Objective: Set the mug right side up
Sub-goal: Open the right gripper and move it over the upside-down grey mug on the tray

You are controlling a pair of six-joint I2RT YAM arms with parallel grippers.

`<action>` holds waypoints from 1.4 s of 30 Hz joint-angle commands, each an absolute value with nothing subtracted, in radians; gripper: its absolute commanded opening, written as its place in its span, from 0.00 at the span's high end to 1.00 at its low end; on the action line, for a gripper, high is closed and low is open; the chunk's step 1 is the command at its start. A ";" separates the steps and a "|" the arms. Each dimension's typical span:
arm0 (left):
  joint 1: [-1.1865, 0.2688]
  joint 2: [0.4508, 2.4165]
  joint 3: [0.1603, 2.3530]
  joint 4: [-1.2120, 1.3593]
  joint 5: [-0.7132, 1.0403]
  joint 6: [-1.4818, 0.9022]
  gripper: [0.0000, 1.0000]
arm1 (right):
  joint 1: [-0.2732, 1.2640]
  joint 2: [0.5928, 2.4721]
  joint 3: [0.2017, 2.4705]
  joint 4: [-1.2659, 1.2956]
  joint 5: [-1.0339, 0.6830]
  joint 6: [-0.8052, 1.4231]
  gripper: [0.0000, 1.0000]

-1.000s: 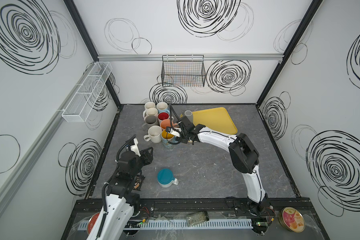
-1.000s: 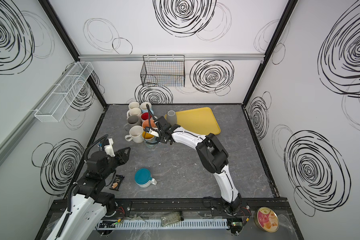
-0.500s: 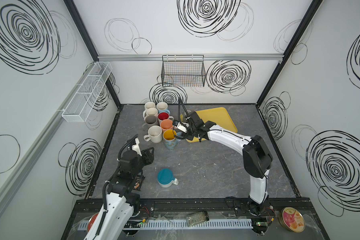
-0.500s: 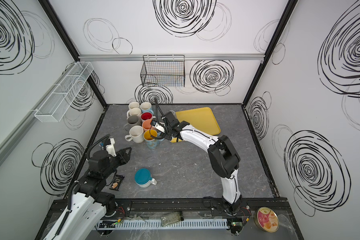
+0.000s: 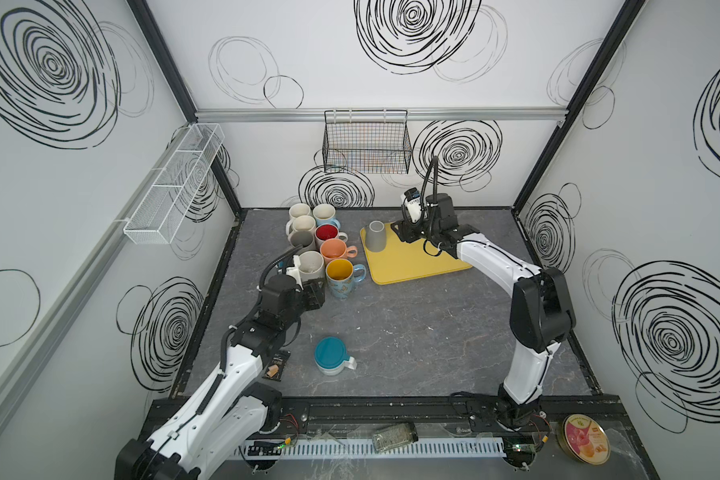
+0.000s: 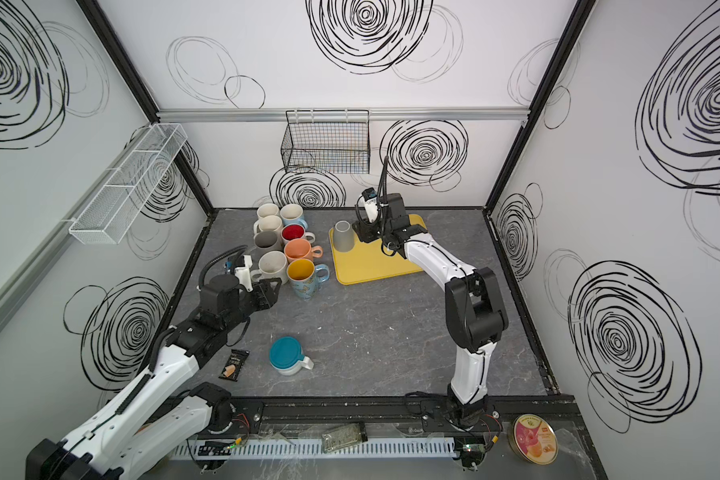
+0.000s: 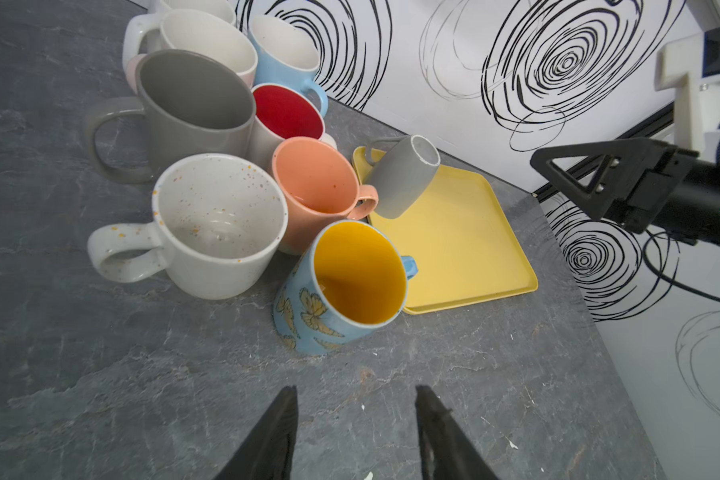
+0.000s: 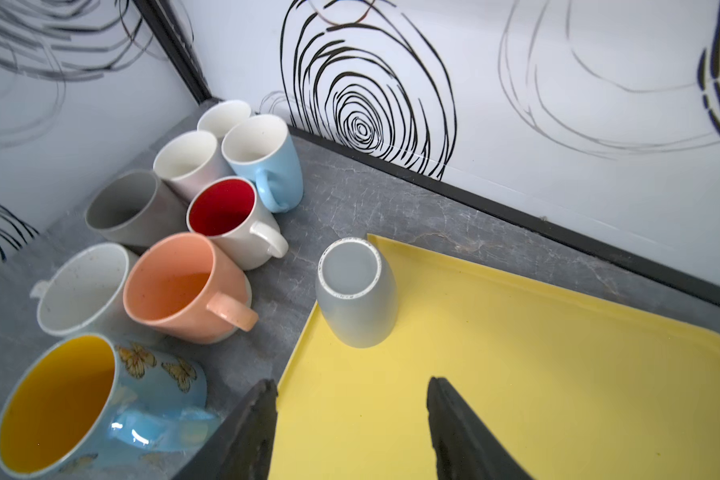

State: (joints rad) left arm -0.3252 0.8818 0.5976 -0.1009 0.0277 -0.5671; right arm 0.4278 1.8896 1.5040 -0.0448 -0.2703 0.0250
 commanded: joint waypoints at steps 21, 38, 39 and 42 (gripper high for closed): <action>-0.328 1.515 1.067 0.161 0.083 -0.484 0.49 | 0.400 2.393 1.920 0.148 -0.423 0.321 0.37; -0.398 1.913 1.406 0.149 0.144 -0.513 0.48 | 0.322 2.224 1.598 0.152 -0.500 0.305 0.61; -0.405 1.922 1.418 0.145 0.144 -0.515 0.48 | 0.320 2.211 1.584 0.144 -0.500 0.307 0.61; -0.432 1.945 1.442 0.145 0.143 -0.520 0.48 | 0.318 2.160 1.532 0.112 -0.478 0.313 0.60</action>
State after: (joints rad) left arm -0.4110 1.9263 1.4029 0.1146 0.1322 -0.5091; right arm 0.3172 2.2101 1.5768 0.1848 -0.4953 0.3168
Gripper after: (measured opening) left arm 0.516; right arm 0.395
